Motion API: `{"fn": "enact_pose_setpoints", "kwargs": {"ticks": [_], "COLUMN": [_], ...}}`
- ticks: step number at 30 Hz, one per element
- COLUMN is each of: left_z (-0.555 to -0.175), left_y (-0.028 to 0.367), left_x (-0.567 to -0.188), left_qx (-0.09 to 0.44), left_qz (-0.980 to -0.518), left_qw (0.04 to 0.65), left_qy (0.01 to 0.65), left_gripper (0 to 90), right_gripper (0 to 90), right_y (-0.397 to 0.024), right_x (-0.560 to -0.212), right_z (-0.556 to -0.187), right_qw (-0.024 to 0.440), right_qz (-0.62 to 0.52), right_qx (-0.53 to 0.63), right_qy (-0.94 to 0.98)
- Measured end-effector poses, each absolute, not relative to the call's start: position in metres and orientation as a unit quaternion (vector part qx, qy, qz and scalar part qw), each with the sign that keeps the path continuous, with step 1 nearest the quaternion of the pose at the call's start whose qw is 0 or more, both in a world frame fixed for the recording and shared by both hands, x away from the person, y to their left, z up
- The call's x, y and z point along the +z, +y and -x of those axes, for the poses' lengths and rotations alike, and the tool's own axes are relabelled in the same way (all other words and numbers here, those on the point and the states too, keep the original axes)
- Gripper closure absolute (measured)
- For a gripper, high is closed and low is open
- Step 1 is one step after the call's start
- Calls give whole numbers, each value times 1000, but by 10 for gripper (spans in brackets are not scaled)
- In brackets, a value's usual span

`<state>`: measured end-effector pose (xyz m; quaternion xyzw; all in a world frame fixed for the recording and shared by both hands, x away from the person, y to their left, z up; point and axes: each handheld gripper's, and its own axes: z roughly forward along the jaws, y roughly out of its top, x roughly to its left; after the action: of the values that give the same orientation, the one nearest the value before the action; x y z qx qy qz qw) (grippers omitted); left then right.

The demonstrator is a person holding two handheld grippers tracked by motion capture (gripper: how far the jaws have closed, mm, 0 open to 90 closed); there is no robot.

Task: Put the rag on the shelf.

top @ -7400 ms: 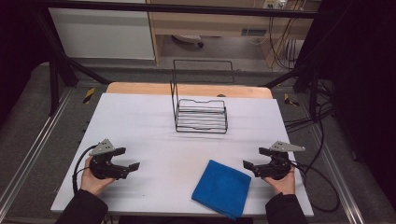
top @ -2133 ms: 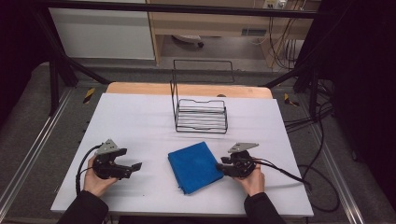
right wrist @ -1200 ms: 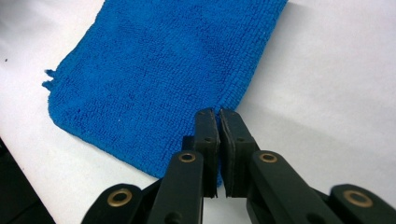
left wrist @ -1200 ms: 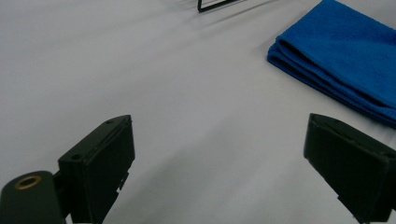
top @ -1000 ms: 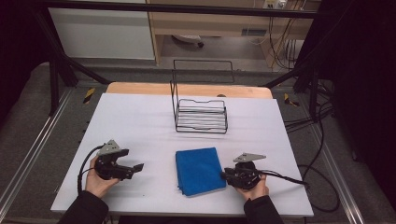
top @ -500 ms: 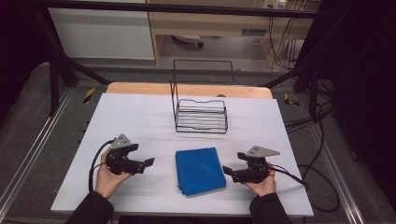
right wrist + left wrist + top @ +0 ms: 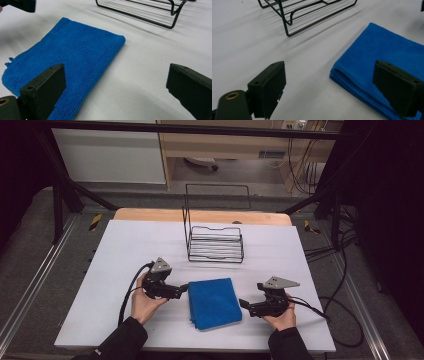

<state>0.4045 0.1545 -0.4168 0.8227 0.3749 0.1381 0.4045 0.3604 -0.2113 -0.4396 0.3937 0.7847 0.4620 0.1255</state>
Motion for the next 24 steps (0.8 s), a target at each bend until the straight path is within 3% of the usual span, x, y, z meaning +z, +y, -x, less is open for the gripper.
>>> {"fn": "enact_pose_setpoints", "kwargs": {"ticks": [13, 24], "left_z": [-410, -414], "left_y": [134, 123], "left_x": [-437, -447], "left_qx": [108, 94], "left_qz": [-824, -819], "left_qw": [383, 372], "left_qy": [404, 427], "left_gripper": [429, 547], "right_gripper": [29, 41], "right_y": [-210, -208], "right_x": [-441, -443], "right_z": [-360, -361], "right_qw": [122, 117], "right_qz": [-393, -396], "right_qx": [460, 461], "right_qy": [787, 786]}}
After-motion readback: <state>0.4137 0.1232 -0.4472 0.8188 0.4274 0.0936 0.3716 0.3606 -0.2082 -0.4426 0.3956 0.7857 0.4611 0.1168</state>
